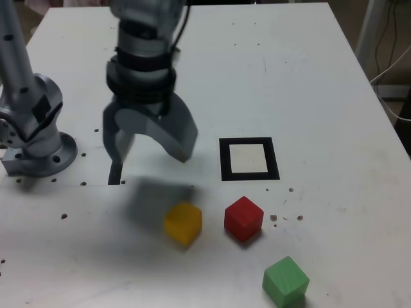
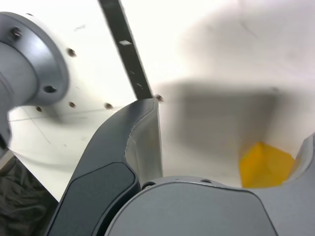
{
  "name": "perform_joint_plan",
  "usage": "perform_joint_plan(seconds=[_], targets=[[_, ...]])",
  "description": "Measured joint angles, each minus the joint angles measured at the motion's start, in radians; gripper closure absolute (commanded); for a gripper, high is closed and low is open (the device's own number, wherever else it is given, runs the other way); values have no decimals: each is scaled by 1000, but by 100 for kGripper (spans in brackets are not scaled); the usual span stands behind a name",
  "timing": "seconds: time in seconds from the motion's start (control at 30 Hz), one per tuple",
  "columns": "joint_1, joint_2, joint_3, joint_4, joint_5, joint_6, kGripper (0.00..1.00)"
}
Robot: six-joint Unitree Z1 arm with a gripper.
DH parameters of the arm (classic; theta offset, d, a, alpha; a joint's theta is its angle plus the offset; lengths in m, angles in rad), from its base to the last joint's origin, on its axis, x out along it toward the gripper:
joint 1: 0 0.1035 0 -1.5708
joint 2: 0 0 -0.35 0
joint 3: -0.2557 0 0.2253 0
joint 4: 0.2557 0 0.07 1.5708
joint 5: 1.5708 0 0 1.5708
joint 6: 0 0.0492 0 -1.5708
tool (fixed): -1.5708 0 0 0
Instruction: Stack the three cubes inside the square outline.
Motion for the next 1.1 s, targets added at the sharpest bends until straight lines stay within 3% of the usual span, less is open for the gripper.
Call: perform_joint_plan(seconds=[0.37, 0.57, 1.1], targets=[[-104, 159, -253, 85, 3, -13, 1], [-139, 250, -387, 127, 25, -8, 1], [-162, 386, -572, 169, 67, 80, 1]])
